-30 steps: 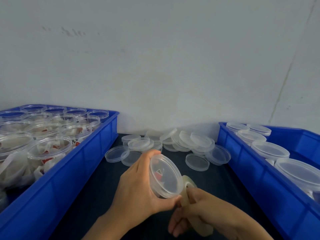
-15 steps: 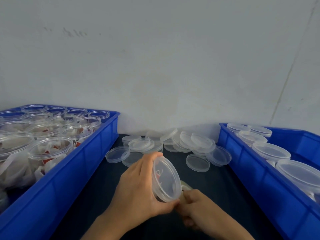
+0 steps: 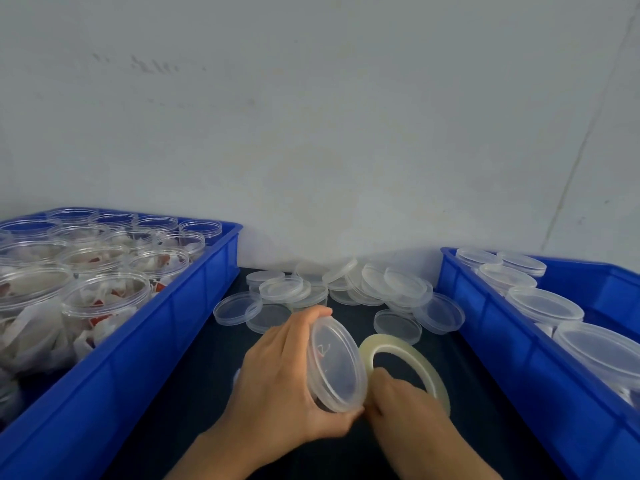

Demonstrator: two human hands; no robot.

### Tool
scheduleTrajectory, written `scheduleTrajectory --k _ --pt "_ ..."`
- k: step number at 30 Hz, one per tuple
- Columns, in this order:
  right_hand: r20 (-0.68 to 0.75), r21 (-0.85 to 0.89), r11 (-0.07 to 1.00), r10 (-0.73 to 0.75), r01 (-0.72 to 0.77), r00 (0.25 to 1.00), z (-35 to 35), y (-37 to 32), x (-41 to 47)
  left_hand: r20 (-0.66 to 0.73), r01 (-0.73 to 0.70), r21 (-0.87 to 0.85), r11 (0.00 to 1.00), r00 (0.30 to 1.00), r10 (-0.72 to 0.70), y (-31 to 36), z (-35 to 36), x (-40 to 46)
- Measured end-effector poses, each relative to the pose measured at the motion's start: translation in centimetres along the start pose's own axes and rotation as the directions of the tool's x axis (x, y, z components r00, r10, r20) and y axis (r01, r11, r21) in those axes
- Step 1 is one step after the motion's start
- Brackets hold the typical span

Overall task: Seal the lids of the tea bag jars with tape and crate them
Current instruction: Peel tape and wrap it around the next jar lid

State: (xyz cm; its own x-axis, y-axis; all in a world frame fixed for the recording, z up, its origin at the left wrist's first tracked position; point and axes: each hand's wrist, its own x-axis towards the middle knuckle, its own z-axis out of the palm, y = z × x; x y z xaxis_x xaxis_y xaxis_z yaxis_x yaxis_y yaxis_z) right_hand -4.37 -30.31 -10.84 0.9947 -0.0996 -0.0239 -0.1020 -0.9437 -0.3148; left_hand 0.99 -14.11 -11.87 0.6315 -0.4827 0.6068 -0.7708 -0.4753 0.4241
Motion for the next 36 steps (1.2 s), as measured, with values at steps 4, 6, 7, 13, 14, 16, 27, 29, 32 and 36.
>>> scheduleTrajectory --k 4,6,7,13,14,16,27,29,32,36 --pt "0.04 -0.028 0.999 -0.015 0.016 0.999 -0.3 0.6 0.3 0.021 0.034 -0.071 0.997 0.999 -0.033 -0.3 0.0 -0.1" --pt "0.13 0.075 0.996 -0.06 0.051 0.99 -0.9 1.0 0.4 0.05 0.052 -0.071 0.996 0.998 -0.049 -0.9 -0.3 0.1" --pt "0.183 0.108 0.992 -0.083 0.064 0.98 -1.0 1.2 0.4 0.058 0.057 -0.063 0.996 0.997 -0.053 -1.2 -0.5 0.2" --pt "0.176 0.148 0.985 -0.109 0.083 0.978 -0.1 2.0 0.7 0.052 0.051 -0.008 0.999 0.997 -0.05 -2.3 -1.1 0.3" --pt "0.145 0.147 0.986 -0.102 0.08 0.984 0.1 1.9 0.8 0.05 0.04 0.001 0.999 0.998 -0.04 -2.2 -1.0 0.3" --pt "0.122 0.138 0.988 -0.083 0.066 0.989 0.4 1.9 1.0 0.049 0.028 0.012 1.0 0.998 -0.028 -2.2 -0.8 0.3" --pt "-0.108 0.451 0.878 -0.127 0.163 0.986 2.1 2.7 1.3 -0.04 0.148 0.012 0.989 0.988 -0.148 -1.9 -0.6 0.3" --pt "-0.17 0.447 0.871 -0.138 0.201 0.976 2.1 2.8 1.4 -0.05 0.16 0.015 0.987 0.986 -0.159 -1.4 -0.5 0.3" --pt "-0.2 0.508 0.828 -0.155 0.237 0.967 2.1 3.1 1.5 -0.057 0.192 -0.018 0.981 0.979 -0.193 -0.9 -0.4 0.2" --pt "-0.231 0.576 0.778 -0.14 0.252 0.963 2.0 3.6 1.6 -0.065 0.227 -0.05 0.973 0.971 -0.23 -0.2 -0.4 0.2"
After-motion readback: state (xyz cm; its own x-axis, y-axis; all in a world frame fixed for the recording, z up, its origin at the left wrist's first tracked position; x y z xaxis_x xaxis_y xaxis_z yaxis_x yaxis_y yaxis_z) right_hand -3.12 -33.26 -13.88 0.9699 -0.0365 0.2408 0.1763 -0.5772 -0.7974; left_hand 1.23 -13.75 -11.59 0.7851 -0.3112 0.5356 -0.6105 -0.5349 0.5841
